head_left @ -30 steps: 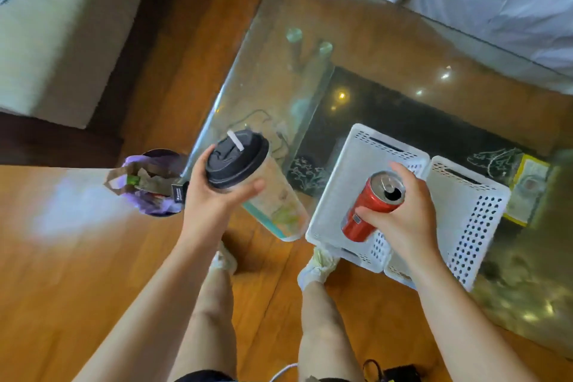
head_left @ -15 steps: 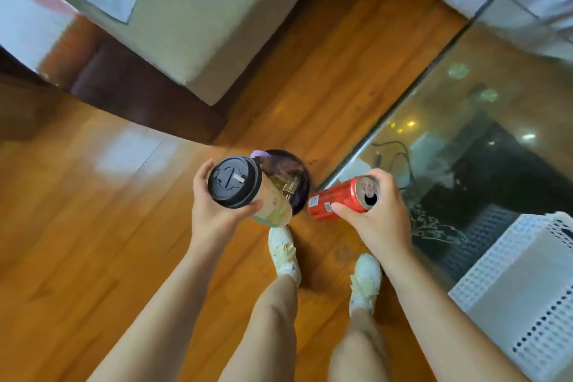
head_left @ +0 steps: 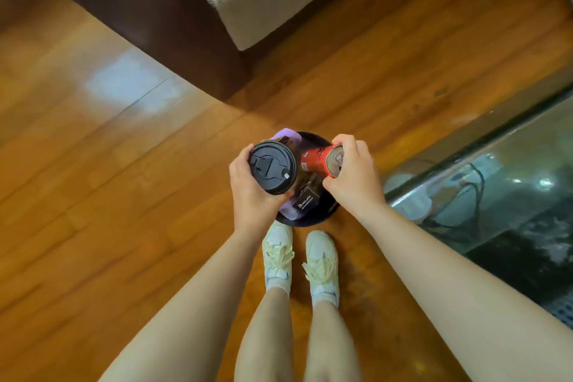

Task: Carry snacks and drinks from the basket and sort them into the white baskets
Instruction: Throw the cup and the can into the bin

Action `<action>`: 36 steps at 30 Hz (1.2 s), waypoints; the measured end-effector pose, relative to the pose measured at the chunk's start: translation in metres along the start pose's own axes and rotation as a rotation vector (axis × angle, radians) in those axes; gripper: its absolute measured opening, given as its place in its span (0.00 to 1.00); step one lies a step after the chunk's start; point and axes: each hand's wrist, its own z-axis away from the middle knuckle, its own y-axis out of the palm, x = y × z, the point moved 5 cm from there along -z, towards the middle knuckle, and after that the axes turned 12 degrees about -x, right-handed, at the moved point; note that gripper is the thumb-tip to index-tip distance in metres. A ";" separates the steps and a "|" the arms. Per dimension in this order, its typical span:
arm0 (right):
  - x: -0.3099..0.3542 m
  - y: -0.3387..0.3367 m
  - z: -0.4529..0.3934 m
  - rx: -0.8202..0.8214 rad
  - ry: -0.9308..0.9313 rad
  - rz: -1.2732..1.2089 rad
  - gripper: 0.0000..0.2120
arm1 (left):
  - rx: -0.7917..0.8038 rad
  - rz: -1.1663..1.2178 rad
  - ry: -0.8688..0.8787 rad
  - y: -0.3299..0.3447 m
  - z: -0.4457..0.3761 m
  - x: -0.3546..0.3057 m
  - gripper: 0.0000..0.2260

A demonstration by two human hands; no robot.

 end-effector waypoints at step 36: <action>0.064 -0.172 0.226 0.377 0.491 -0.198 0.06 | 0.219 0.214 -0.845 -0.240 0.184 -0.087 0.15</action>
